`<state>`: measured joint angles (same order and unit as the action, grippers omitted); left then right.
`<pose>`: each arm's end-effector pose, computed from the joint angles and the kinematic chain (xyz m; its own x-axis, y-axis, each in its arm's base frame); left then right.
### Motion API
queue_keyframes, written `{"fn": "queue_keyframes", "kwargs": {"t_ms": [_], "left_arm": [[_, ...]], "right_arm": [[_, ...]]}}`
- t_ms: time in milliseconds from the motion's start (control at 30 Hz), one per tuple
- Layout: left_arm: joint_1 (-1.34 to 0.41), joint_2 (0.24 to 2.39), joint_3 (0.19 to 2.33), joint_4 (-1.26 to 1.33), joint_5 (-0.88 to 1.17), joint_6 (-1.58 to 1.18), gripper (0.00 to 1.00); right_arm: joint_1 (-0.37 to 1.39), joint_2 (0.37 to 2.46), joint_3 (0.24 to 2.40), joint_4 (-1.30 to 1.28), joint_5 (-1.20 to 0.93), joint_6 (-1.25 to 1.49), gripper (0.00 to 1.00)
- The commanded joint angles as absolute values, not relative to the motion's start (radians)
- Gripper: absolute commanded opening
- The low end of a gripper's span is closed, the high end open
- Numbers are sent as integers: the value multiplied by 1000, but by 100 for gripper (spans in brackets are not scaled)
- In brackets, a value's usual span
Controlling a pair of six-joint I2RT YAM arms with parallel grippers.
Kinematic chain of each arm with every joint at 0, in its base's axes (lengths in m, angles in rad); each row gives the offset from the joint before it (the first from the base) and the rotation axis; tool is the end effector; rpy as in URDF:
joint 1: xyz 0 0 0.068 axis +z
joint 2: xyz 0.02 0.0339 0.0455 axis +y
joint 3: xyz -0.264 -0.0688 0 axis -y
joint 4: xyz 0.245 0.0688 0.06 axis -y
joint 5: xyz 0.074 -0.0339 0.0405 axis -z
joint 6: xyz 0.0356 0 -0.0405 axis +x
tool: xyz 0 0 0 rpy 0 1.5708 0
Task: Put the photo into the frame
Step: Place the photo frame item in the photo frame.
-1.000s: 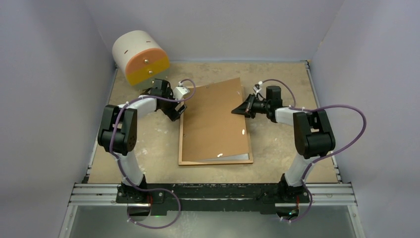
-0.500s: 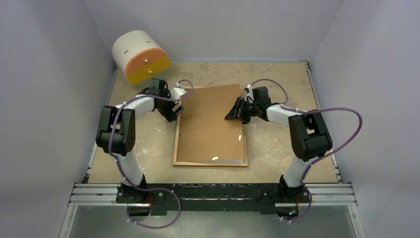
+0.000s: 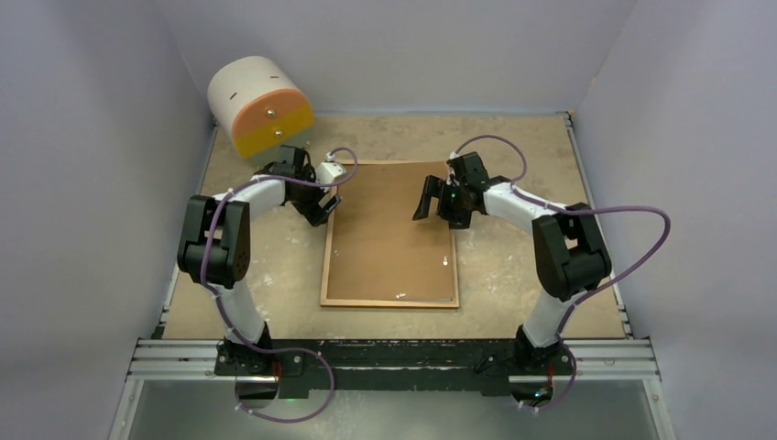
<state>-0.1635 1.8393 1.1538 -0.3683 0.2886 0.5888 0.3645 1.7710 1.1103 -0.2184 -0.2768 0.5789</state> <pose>0.3645 -0.0704 0.1654 -0.5495 0.6303 -0.5484 0.7215 0.6890 0.0687 0.3439 0.1416 0.1859 -0.8790 0.2279 -0.4188 -0.0297 0.8505 0.5251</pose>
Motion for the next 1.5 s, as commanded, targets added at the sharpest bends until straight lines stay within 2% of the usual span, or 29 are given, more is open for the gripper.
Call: {"fn": "queue_keyframes", "kwargs": {"t_ms": [0,400,667,767,867,1067,1200,1267,1333,1467], "left_arm": [[-152,1793,1164,-375,332,601,88],[-139,1786,1199,-417,327,594,93],[-110,1765,1240,-492,393,560,97],[-97,1757,1245,-521,443,542,98],[-87,1771,1247,-548,488,527,95],[-81,1772,1211,-588,578,485,85],[-74,1749,1219,-652,536,491,81],[-52,1708,1213,-660,510,495,83],[-31,1658,1217,-668,463,492,91],[-7,1606,1241,-667,301,444,100]], "right_arm": [[368,1702,1181,-315,-168,553,99],[361,1579,1178,-322,-64,596,99],[363,1515,1118,-149,-212,598,98],[412,1512,1115,-112,-223,616,94],[475,1536,1110,-55,-253,651,94],[597,1613,1128,19,-334,646,84],[656,1596,1088,74,-292,626,93],[680,1608,1100,75,-290,610,98],[715,1635,1134,51,-268,580,99],[747,1713,1215,4,-291,556,94]]}}
